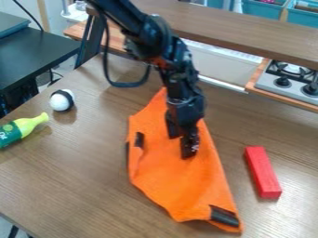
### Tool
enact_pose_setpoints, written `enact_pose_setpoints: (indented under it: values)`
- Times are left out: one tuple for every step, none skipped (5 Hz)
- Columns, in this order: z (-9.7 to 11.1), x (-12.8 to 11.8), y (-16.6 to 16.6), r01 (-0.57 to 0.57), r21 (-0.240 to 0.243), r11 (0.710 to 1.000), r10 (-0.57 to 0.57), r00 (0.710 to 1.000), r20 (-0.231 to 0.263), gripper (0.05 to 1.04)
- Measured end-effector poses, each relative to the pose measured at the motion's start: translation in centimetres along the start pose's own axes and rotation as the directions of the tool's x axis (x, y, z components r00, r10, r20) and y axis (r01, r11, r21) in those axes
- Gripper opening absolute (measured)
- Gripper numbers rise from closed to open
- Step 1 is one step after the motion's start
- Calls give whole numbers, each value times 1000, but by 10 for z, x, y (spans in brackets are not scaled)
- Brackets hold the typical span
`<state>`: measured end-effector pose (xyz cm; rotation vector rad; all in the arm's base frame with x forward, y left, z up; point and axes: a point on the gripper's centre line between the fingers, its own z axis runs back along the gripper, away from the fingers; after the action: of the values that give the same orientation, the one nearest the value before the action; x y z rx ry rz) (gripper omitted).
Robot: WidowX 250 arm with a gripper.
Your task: Moved the cloth from the right to left
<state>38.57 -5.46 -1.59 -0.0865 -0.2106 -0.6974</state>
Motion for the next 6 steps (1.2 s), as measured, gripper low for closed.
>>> enact_pose_setpoints:
  values:
    - [-5, 23, -9, 10, 1, 1000, -10, 1000, 20, 1001]
    - [-7, 33, -12, 4, -8, 1000, -4, 1000, 21, 1001]
    - [-8, 31, -13, 5, -8, 1000, -4, 1000, 21, 1001]
    - [-6, 19, -11, 9, -18, 1000, -9, 1000, 19, 999]
    - [-1, 0, -9, 28, -42, 999, -28, 1000, 12, 999]
    - [4, -20, -3, 44, -57, 997, -43, 999, 8, 999]
